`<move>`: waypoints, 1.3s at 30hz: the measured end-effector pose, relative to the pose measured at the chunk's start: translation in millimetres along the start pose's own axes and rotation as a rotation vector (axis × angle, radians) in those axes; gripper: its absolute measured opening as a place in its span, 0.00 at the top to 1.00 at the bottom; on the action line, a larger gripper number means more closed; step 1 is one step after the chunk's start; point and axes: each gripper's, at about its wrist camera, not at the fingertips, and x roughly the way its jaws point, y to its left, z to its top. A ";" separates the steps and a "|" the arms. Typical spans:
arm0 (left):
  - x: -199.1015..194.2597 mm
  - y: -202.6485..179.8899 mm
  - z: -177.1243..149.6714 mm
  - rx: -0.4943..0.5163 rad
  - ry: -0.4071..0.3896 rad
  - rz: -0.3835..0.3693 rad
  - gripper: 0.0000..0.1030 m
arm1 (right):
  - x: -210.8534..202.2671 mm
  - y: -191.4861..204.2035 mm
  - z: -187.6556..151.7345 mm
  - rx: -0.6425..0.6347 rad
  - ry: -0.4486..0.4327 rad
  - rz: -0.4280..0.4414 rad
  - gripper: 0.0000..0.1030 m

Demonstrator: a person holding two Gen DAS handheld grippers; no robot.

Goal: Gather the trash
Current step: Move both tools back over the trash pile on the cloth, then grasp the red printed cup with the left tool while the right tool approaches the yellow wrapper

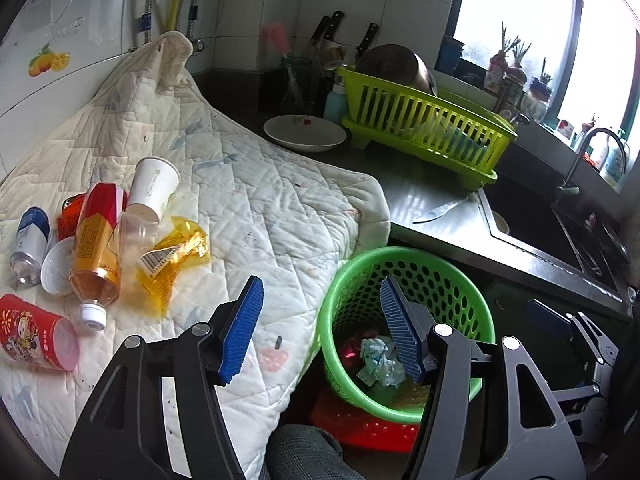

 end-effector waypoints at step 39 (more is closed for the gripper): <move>-62.1 258.3 -67.2 -0.895 0.007 0.436 0.20 | 66.2 116.6 18.4 -0.156 0.084 0.271 0.17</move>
